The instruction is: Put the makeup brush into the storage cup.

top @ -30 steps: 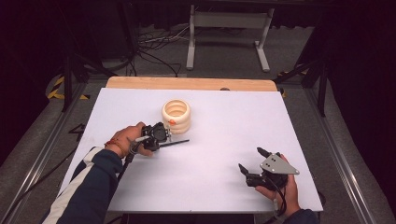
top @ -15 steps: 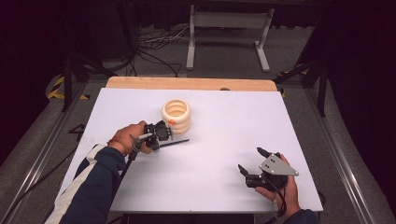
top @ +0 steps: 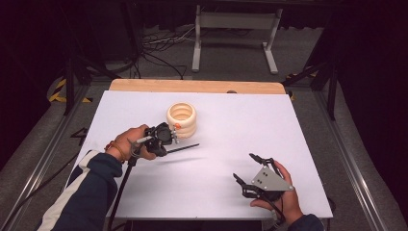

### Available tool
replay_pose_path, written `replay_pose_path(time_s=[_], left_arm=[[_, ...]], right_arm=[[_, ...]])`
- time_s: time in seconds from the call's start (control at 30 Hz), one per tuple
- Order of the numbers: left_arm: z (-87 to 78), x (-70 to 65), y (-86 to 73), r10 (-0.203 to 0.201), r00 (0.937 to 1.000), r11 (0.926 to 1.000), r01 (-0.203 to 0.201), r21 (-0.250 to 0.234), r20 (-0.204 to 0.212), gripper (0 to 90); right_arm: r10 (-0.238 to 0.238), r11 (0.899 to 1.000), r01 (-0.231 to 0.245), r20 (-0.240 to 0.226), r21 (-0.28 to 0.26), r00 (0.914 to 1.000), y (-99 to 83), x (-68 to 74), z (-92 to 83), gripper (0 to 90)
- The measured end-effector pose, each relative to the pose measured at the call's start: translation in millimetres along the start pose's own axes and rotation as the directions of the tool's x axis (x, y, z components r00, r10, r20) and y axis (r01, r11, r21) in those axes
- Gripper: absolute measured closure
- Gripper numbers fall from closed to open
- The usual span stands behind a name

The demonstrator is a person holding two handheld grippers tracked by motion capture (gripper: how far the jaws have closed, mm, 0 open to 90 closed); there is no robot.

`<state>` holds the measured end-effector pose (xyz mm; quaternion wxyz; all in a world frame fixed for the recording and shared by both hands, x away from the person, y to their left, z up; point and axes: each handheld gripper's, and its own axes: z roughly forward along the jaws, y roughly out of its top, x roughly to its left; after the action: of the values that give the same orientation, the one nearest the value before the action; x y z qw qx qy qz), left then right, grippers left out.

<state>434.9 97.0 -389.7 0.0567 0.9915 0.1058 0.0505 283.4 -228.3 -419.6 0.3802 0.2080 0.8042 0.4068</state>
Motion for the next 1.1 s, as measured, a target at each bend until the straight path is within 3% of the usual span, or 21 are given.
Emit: replay_pose_path(time_s=[0.1, 0.23, 0.3, 0.33, 0.37, 0.4, 0.6, 0.7, 0.73, 0.8, 0.83, 0.87, 0.93, 0.97, 1.0, 1.1], left_arm=[[-5.4, -6.0, 6.8, 0.016, 0.9998, 0.9998, -0.016, -0.007, -0.007, 84.1], [-12.3, -12.0, 17.3, 0.037, 0.9993, 0.9993, -0.037, -0.006, -0.01, 84.1], [-15.4, -14.3, 23.2, 0.036, 0.9992, 0.9993, -0.036, -0.012, -0.02, 84.1], [-16.4, -16.1, 25.9, 0.033, 0.9994, 0.9992, -0.033, -0.022, -0.004, 84.1], [-18.5, -18.4, 30.2, 0.051, 0.9986, 0.9985, -0.051, -0.021, -0.012, 84.1], [-18.5, -18.4, 30.2, 0.051, 0.9986, 0.9985, -0.051, -0.021, -0.012, 84.1], [-20.5, -34.4, 50.8, 0.105, 0.9944, 0.9936, -0.105, -0.041, -0.016, 84.1], [-24.1, -39.7, 58.6, 0.131, 0.991, 0.9902, -0.132, -0.044, -0.028, 84.0], [-24.5, -41.4, 59.8, 0.127, 0.9918, 0.9896, -0.128, -0.067, -0.019, 84.0], [-27.1, -43.9, 63.9, 0.132, 0.9907, 0.989, -0.134, -0.062, -0.033, 84.1], [-27.9, -44.6, 65.0, 0.134, 0.9904, 0.9891, -0.136, -0.056, -0.032, 84.1], [-28.4, -45.1, 66.0, 0.131, 0.9909, 0.9895, -0.132, -0.058, -0.031, 84.1], [-27.1, -46.5, 66.4, 0.13, 0.9911, 0.9891, -0.132, -0.065, -0.028, 84.1], [-27.4, -46.8, 67.2, 0.139, 0.9901, 0.9885, -0.14, -0.057, -0.022, 84.0], [-27.4, -47.6, 67.8, 0.138, 0.99, 0.9887, -0.14, -0.055, -0.028, 84.1], [-26.7, -52.0, 69.1, 0.145, 0.989, 0.9878, -0.146, -0.054, -0.026, 84.1]], right_arm=[[-0.096, 0.995, 0.096, 0.049, 0.005, 0.9941, 8.3, 13.1, 5.1, 27.5], [-0.145, 0.989, 0.145, 0.056, 0.007, 0.9879, 15.3, 22.5, 12.4, 29.1], [-0.195, 0.981, 0.194, 0.074, 0.022, 0.978, 19.7, 28.9, 17.0, 30.5], [-0.207, 0.978, 0.207, 0.077, 0.02, 0.9752, 21.1, 31.1, 18.3, 30.8], [-0.225, 0.974, 0.224, 0.082, 0.019, 0.971, 22.8, 34.1, 19.7, 31.1], [-0.225, 0.974, 0.224, 0.082, 0.019, 0.971, 22.8, 34.1, 19.7, 31.1], [-0.386, 0.922, 0.384, 0.091, 0.046, 0.9178, 34.0, 58.9, 35.9, 36.5], [-0.416, 0.909, 0.413, 0.088, 0.052, 0.905, 38.6, 67.3, 42.7, 38.5], [-0.425, 0.905, 0.422, 0.099, 0.052, 0.8996, 40.4, 70.8, 45.7, 39.5], [-0.452, 0.892, 0.449, 0.109, 0.056, 0.8851, 44.9, 74.4, 51.3, 42.3], [-0.458, 0.889, 0.454, 0.139, 0.063, 0.8778, 48.3, 77.8, 55.5, 43.4], [-0.478, 0.878, 0.473, 0.143, 0.067, 0.8666, 50.9, 79.5, 58.4, 45.1], [-0.485, 0.875, 0.479, 0.15, 0.076, 0.8618, 53.0, 82.7, 61.1, 45.9], [-0.519, 0.855, 0.512, 0.162, 0.084, 0.8394, 55.4, 86.1, 64.5, 47.6], [-0.52, 0.854, 0.511, 0.161, 0.095, 0.839, 56.9, 89.2, 67.0, 48.1], [-0.546, 0.837, 0.531, 0.151, 0.131, 0.8239, 58.5, 95.5, 75.2, 50.2]])
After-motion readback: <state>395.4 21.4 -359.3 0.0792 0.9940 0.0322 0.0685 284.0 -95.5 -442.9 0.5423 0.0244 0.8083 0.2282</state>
